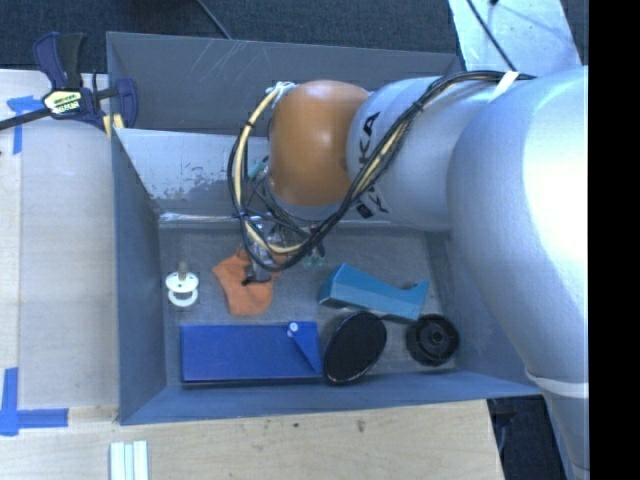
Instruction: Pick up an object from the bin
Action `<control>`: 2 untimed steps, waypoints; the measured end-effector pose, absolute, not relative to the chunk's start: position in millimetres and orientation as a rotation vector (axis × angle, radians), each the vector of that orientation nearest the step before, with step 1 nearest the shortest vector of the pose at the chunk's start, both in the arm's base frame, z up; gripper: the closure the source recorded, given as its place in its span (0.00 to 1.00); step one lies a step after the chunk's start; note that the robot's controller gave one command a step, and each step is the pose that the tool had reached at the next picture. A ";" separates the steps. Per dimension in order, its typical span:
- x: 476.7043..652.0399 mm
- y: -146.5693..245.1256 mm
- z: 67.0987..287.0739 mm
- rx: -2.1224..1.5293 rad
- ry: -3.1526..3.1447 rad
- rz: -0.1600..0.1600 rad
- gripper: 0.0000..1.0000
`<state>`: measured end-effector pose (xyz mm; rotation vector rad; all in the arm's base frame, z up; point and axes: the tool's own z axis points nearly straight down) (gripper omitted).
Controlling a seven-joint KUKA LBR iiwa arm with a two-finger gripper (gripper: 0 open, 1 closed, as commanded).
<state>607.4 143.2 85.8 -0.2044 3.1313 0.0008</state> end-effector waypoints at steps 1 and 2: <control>617.3 151.3 90.9 -0.234 3.128 0.004 1.00; 618.6 143.2 102.7 -0.230 3.128 0.001 1.00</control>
Offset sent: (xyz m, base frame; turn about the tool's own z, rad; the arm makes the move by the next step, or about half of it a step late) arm 0.0104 -0.0015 0.0191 -0.0164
